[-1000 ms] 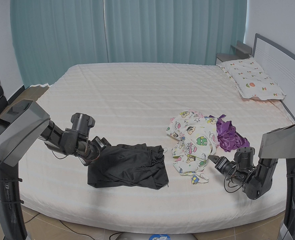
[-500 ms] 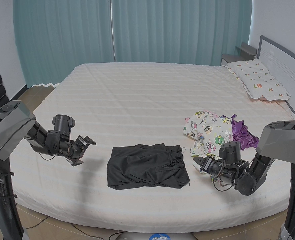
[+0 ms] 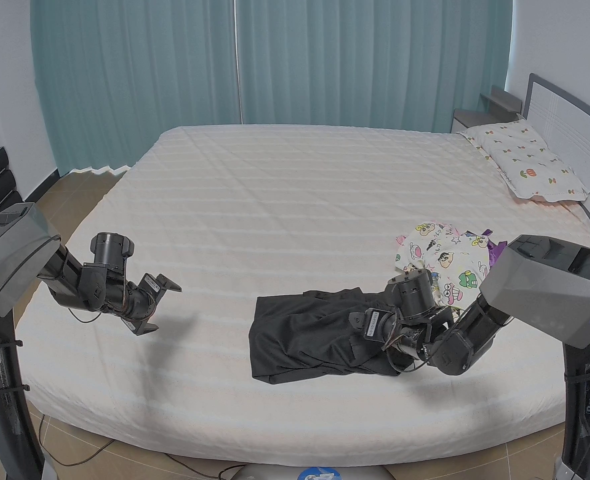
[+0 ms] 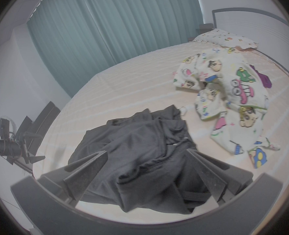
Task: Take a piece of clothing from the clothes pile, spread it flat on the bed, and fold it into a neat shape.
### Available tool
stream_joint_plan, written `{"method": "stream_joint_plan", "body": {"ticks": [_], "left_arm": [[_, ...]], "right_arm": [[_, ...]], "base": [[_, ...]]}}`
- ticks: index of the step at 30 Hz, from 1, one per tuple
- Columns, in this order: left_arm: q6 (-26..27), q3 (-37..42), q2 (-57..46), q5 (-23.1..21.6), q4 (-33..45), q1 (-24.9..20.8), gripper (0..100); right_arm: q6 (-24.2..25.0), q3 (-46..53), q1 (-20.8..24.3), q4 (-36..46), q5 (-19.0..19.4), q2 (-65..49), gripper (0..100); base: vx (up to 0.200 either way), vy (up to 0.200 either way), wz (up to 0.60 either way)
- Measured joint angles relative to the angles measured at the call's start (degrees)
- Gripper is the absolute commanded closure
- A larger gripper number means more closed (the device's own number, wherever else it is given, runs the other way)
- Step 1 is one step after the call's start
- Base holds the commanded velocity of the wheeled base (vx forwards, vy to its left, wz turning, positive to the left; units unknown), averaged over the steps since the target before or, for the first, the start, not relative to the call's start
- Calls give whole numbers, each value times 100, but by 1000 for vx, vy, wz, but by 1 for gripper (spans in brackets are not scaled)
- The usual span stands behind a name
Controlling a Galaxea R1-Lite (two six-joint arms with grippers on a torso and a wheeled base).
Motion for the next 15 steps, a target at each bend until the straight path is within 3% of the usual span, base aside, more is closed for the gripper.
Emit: {"method": "stream_joint_plan", "body": {"ticks": [6, 7, 15], "left_arm": [[0, 20, 0, 9, -22, 2, 0], [0, 22, 0, 9, -24, 4, 0], [0, 44, 0, 11, -30, 4, 0]], "right_arm": [[-130, -396, 138, 346, -22, 245, 0], [-154, -435, 145, 408, -22, 268, 100], [-224, -503, 129, 866, -24, 367, 100]], "base": [[0, 0, 0], [0, 0, 0], [0, 0, 0]]}}
